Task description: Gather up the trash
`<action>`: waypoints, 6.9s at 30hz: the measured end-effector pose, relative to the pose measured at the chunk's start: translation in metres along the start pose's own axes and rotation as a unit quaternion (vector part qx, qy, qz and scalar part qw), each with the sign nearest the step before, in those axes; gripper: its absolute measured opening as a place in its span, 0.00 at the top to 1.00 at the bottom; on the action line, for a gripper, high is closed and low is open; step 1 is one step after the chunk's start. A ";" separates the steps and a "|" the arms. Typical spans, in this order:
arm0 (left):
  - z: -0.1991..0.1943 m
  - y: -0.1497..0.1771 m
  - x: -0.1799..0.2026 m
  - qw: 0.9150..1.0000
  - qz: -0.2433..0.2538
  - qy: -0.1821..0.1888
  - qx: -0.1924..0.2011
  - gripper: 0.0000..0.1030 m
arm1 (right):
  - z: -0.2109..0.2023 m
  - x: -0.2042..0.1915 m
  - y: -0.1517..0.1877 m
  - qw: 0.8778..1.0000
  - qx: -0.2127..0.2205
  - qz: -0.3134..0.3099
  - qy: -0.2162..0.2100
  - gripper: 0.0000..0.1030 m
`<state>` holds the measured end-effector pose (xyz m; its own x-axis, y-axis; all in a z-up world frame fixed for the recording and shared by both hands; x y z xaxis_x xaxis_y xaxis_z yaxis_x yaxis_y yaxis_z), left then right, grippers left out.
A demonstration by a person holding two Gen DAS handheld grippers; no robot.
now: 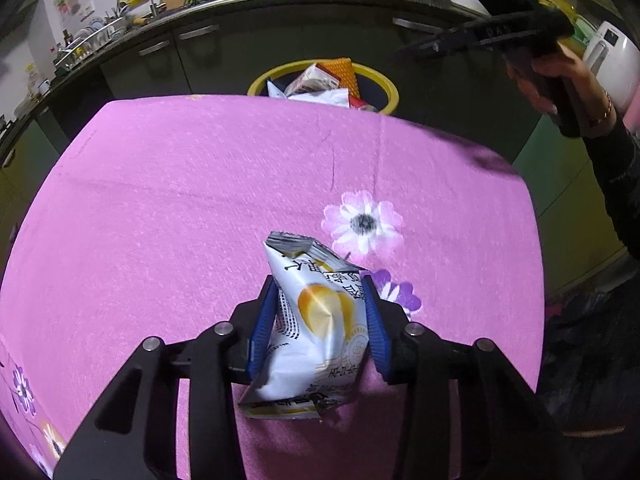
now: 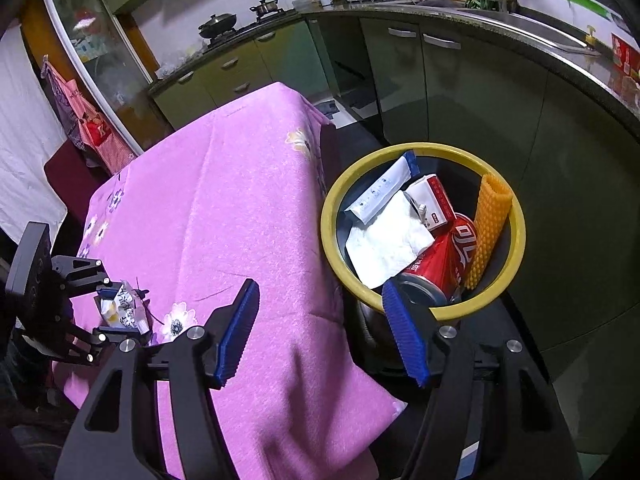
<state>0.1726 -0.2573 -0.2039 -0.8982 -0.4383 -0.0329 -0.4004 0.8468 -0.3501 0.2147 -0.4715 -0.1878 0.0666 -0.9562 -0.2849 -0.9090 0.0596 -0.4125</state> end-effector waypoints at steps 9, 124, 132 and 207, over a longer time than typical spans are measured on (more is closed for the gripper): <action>-0.031 -0.041 -0.003 0.999 -0.024 0.019 0.038 0.61 | -0.007 0.014 0.004 1.000 0.009 0.014 0.011 0.38; -0.224 0.186 -0.019 0.816 -0.475 -0.264 0.196 0.06 | -0.123 -0.104 0.074 0.975 0.171 -0.091 0.110 0.04; -0.224 0.179 -0.016 0.820 -0.468 -0.265 0.196 0.06 | -0.124 -0.101 0.073 0.975 0.173 -0.089 0.109 0.04; -0.230 0.167 -0.007 0.829 -0.449 -0.268 0.198 0.06 | -0.119 -0.104 0.074 0.976 0.175 -0.078 0.108 0.04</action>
<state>0.0704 -0.0439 -0.0470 -0.0170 -0.9993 0.0332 -0.6774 -0.0129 -0.7355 0.0914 -0.4014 -0.0862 0.0702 -0.9973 -0.0226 -0.6967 -0.0329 -0.7166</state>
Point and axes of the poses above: each gripper's, at about its wrist camera, not at the fingertips, and z roughly the way its jaws point, x to its right, y to its underside, the point moved 10 cm from there along z, roughly the way its jaws point, and after that the axes turned 11 degrees about -x, right-handed, at the moved point
